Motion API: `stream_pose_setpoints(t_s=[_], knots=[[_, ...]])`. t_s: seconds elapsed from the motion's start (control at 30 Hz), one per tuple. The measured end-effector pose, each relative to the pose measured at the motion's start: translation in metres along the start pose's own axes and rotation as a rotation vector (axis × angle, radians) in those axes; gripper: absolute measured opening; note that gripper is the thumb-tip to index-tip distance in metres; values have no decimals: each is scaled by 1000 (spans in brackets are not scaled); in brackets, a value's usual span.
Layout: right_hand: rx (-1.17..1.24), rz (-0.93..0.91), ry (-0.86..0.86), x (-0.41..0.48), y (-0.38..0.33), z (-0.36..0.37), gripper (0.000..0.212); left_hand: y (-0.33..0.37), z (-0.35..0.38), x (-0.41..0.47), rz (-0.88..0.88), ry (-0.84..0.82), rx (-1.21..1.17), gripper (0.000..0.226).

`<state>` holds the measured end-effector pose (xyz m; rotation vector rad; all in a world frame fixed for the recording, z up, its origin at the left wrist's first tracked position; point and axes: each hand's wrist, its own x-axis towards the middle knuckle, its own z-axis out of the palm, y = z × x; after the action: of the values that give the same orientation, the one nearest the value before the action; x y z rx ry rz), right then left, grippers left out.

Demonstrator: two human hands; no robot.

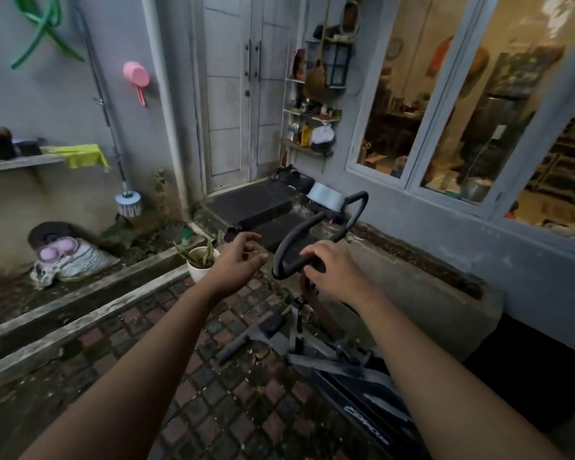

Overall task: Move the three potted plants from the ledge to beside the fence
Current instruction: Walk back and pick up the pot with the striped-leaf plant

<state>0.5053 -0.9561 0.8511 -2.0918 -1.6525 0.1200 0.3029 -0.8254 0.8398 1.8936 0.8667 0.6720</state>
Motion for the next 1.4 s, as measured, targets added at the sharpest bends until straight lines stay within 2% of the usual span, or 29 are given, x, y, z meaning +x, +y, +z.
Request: stream_pose_setpoints(t_s=[0.1,0.27,0.33,0.4,0.47,0.57,0.67,0.77,0.83,0.9,1.03,1.1,1.17,1.2,1.27,1.33,1.4], knots=[[-47,31,-37,54,24,13,35,-18,19,61,-22,-19,22,45],[-167,40,-103,134,60,25,42,-35,65,136,-78,-153,94,65],[-218,17,-153,157,73,36,40,-44,75,161,-121,-216,134,53],[-226,-19,-171,175,88,46,35,-57,77,181,-145,-289,69,37],[-229,-105,-120,191,101,53,28,-71,77,190,-163,-330,-46,36],[-243,-251,-98,215,107,56,31,-83,79,191,-140,-331,-42,36],[-288,-338,-148,232,108,54,35,-89,82,191,-99,-419,22,8],[-370,-371,-158,239,108,53,45,-93,81,198,-21,-449,164,25],[-416,-361,-207,244,106,52,50,-93,83,202,14,-444,181,20],[-449,-323,-272,248,102,52,51,-93,83,204,34,-474,163,14],[-555,-243,-444,263,97,52,52,-103,76,218,134,-662,189,24],[-596,-171,-550,270,93,52,54,-109,65,233,256,-781,250,25],[-628,-59,-621,277,86,54,52,-122,37,256,448,-825,337,27],[-624,11,-640,280,81,56,51,-133,17,273,494,-803,369,23],[-511,174,-666,288,65,65,44,-162,-37,309,418,-696,395,18],[-317,310,-604,304,45,82,33,-189,-97,351,314,-554,449,39],[-135,405,-481,329,24,105,19,-211,-147,389,261,-500,528,58]])
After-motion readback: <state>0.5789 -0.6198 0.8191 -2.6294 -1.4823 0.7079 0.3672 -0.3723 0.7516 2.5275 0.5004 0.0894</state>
